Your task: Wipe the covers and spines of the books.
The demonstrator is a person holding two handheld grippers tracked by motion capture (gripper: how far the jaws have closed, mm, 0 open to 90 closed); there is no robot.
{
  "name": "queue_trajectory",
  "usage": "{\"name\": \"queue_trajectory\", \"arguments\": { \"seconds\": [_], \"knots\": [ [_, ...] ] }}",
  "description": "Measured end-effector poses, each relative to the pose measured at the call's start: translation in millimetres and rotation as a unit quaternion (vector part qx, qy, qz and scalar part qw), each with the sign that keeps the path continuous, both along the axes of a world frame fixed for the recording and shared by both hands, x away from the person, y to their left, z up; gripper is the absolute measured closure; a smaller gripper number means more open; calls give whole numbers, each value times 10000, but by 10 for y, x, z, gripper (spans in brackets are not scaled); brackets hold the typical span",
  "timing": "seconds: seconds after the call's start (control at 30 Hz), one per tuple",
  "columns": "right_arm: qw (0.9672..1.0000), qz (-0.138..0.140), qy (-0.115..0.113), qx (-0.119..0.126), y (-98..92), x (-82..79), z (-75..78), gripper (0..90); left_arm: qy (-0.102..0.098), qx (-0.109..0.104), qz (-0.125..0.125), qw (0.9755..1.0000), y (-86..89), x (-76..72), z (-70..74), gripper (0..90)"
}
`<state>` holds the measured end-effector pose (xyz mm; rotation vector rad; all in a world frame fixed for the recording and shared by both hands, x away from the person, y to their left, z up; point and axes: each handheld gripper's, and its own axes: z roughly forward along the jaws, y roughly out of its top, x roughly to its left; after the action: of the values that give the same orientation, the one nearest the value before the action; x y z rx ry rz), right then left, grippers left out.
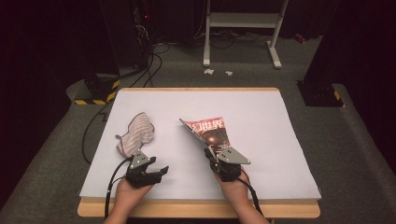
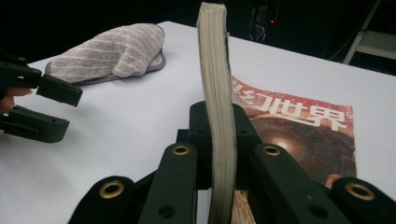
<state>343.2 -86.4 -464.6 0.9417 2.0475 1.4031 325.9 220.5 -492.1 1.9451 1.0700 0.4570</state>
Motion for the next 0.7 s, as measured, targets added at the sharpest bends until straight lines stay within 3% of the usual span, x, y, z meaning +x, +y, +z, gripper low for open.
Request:
{"name": "queue_trajectory", "arguments": {
  "seconds": [0.53,0.7],
  "knots": [
    [9987,362,331,-110,99,-40,-96,724,-68,-96,-124,9999,-58,-8,51,321],
    [9973,525,429,-276,138,-61,-163,680,-29,-178,-219,9996,-105,9,40,317]
  ]
}}
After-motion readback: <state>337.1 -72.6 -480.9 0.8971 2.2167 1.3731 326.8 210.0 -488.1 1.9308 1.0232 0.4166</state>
